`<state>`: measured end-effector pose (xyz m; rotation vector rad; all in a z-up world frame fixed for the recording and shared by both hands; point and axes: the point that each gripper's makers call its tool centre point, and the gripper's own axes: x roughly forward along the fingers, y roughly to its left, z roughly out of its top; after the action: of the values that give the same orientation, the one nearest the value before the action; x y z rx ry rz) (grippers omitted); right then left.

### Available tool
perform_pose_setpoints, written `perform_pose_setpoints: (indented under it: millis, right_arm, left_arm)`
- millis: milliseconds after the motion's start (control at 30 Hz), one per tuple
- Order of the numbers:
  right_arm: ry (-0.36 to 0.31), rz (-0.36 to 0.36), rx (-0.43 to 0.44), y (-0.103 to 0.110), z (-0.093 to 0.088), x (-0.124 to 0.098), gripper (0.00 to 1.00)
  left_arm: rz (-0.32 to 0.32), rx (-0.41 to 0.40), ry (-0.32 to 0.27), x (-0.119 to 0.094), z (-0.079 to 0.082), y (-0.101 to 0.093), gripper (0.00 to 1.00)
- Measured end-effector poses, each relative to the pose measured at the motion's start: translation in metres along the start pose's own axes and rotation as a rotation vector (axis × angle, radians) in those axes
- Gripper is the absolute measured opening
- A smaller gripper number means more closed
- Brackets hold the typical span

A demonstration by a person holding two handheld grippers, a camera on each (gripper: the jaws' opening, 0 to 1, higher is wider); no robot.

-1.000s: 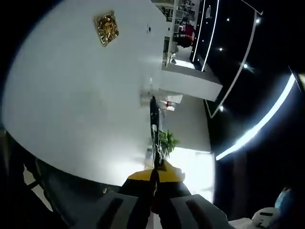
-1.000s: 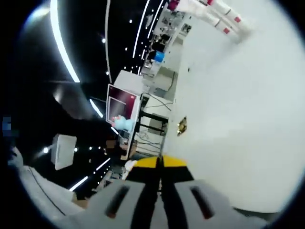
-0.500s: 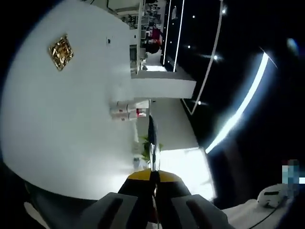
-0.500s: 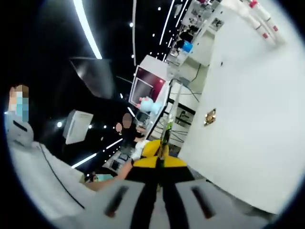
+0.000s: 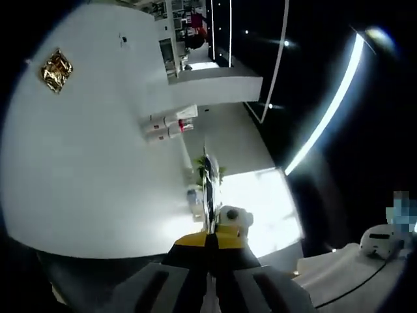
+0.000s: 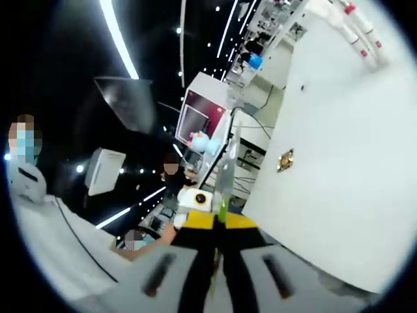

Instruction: Arrange the skincare products in the storage area until every visible bottle or jar stands upright without overlapping.

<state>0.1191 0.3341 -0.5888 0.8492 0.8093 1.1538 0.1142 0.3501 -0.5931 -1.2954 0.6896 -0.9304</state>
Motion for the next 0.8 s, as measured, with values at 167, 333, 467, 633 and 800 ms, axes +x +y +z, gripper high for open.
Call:
perform_pose_setpoints:
  millis: [167, 333, 467, 633, 800]
  right_arm:
    - [-0.026, 0.002, -0.02, 0.003, 0.003, -0.005, 0.02]
    - [-0.09, 0.006, 0.022, -0.001, 0.012, -0.012, 0.02]
    - [-0.151, 0.037, 0.03, 0.005, 0.02, -0.015, 0.02]
    - [-0.127, 0.016, 0.047, 0.004, 0.018, -0.01, 0.02]
    - [-0.153, 0.029, 0.09, 0.008, 0.031, -0.012, 0.12]
  left_arm:
    - [-0.023, -0.018, 0.007, 0.005, 0.0, -0.001, 0.01]
    - [-0.026, -0.022, -0.009, 0.015, 0.003, -0.003, 0.02]
    - [-0.016, -0.024, -0.007, 0.016, 0.005, -0.002, 0.09]
    - [-0.032, 0.039, -0.001, 0.014, 0.005, -0.009, 0.02]
    - [-0.052, 0.065, 0.105, 0.014, -0.011, -0.017, 0.01]
